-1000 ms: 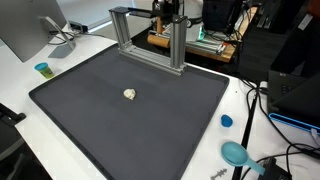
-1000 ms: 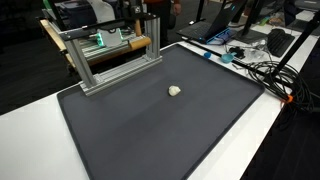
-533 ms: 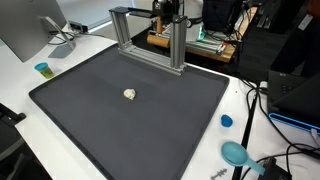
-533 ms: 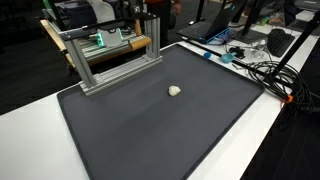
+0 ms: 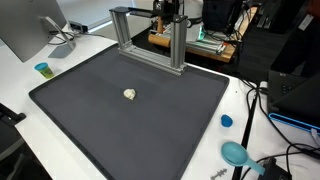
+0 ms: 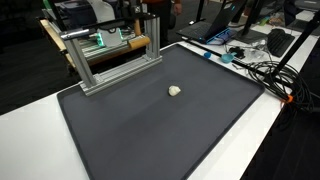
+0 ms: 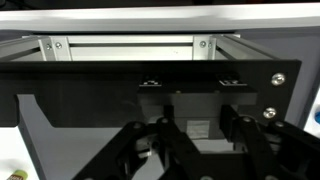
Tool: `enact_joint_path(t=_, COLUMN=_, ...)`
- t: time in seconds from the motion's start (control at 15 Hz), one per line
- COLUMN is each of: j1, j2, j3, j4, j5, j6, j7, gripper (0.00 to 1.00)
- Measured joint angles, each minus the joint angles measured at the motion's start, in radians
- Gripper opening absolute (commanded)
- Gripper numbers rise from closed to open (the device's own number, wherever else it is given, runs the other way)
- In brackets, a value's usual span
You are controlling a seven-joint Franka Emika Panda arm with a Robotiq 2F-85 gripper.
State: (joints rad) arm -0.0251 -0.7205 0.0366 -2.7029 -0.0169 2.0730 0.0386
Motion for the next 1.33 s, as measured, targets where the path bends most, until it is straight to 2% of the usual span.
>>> enact_joint_path(t=0.4, j1=-0.001, j2=0.024, j3=-0.002, j4=0.017, j5=0.003, j6=0.008, j7=0.013, gripper=0.21)
enact_joint_path(t=0.67, j1=0.004, j2=0.039, j3=0.005, j4=0.04, j5=0.022, j6=0.112, j7=0.065, gripper=0.21)
enact_joint_path(t=1.0, j1=-0.003, j2=0.179, j3=0.043, j4=0.199, j5=0.004, j6=0.247, j7=0.13, gripper=0.21)
enact_joint_path(t=1.2, j1=-0.01, j2=0.324, j3=0.077, j4=0.342, j5=-0.027, j6=0.261, j7=0.177, gripper=0.21)
enact_joint_path(t=1.27, j1=-0.01, j2=0.372, j3=0.085, j4=0.387, j5=-0.03, j6=0.255, j7=0.192, gripper=0.46)
enact_joint_path(t=1.33, j1=-0.009, j2=0.415, j3=0.091, j4=0.428, j5=-0.032, j6=0.243, j7=0.205, gripper=0.46)
